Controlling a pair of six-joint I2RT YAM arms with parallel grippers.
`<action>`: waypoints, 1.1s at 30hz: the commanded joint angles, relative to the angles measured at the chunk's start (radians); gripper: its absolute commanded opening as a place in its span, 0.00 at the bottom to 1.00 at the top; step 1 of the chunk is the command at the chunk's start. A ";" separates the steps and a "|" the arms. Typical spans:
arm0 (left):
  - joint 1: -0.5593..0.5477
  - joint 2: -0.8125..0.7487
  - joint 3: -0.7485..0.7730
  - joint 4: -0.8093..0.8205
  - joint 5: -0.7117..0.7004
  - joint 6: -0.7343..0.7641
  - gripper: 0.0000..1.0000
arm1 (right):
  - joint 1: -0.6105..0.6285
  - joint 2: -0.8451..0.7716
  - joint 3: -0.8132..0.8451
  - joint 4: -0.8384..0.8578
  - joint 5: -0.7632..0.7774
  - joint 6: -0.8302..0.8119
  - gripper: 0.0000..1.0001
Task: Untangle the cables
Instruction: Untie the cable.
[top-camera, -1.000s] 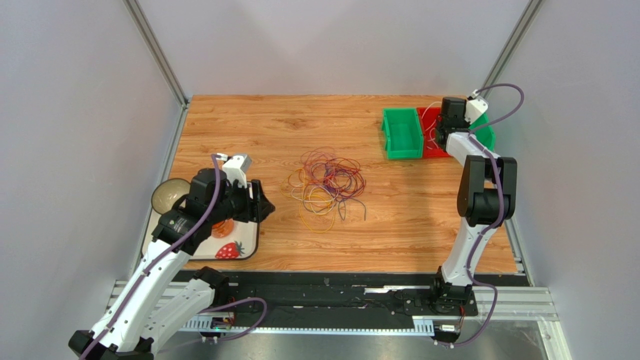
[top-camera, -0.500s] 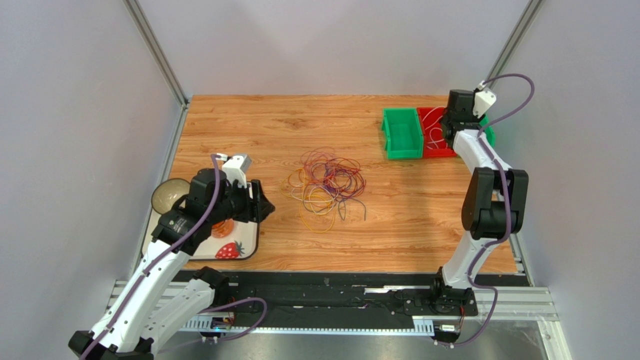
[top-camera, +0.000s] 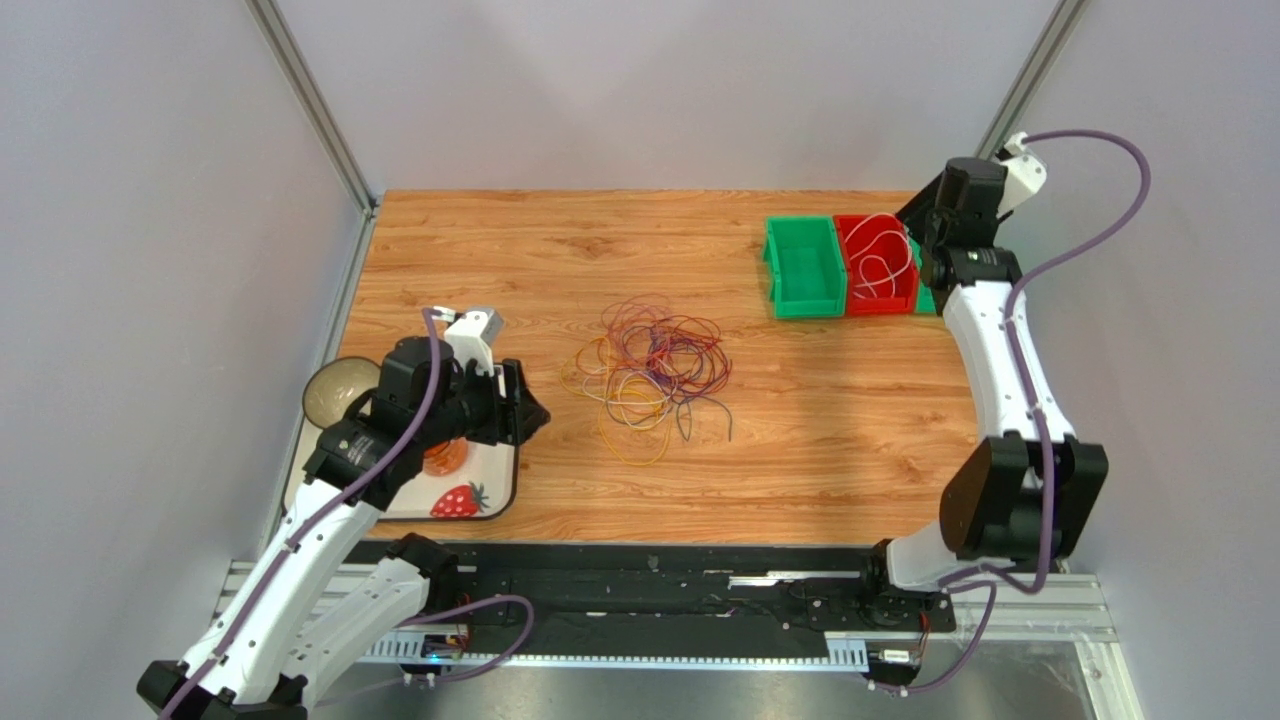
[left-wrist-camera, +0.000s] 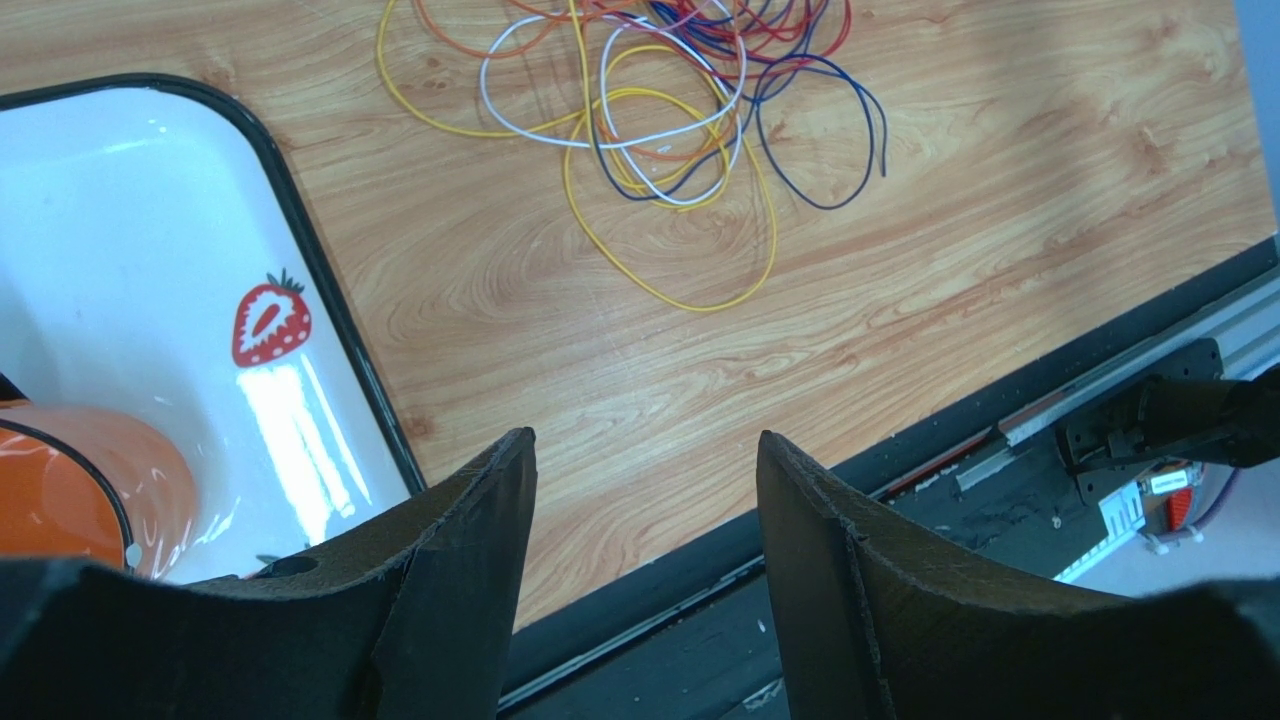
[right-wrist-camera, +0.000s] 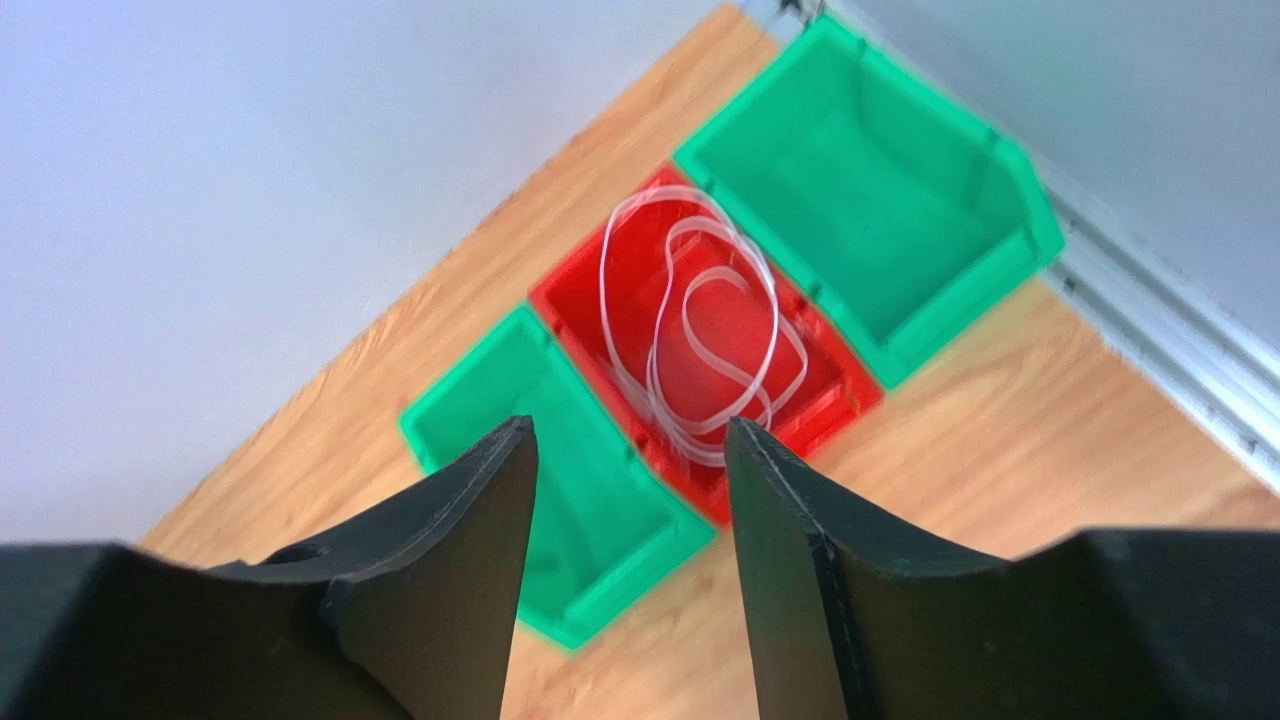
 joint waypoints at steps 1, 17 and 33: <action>0.000 0.021 -0.003 0.034 0.012 -0.011 0.64 | 0.022 -0.149 -0.146 -0.055 -0.160 0.085 0.54; -0.095 0.396 0.054 0.312 -0.085 -0.155 0.56 | 0.350 -0.520 -0.598 -0.075 -0.236 0.239 0.53; -0.104 0.886 0.303 0.386 -0.175 -0.203 0.55 | 0.533 -0.468 -0.766 0.056 -0.139 0.253 0.52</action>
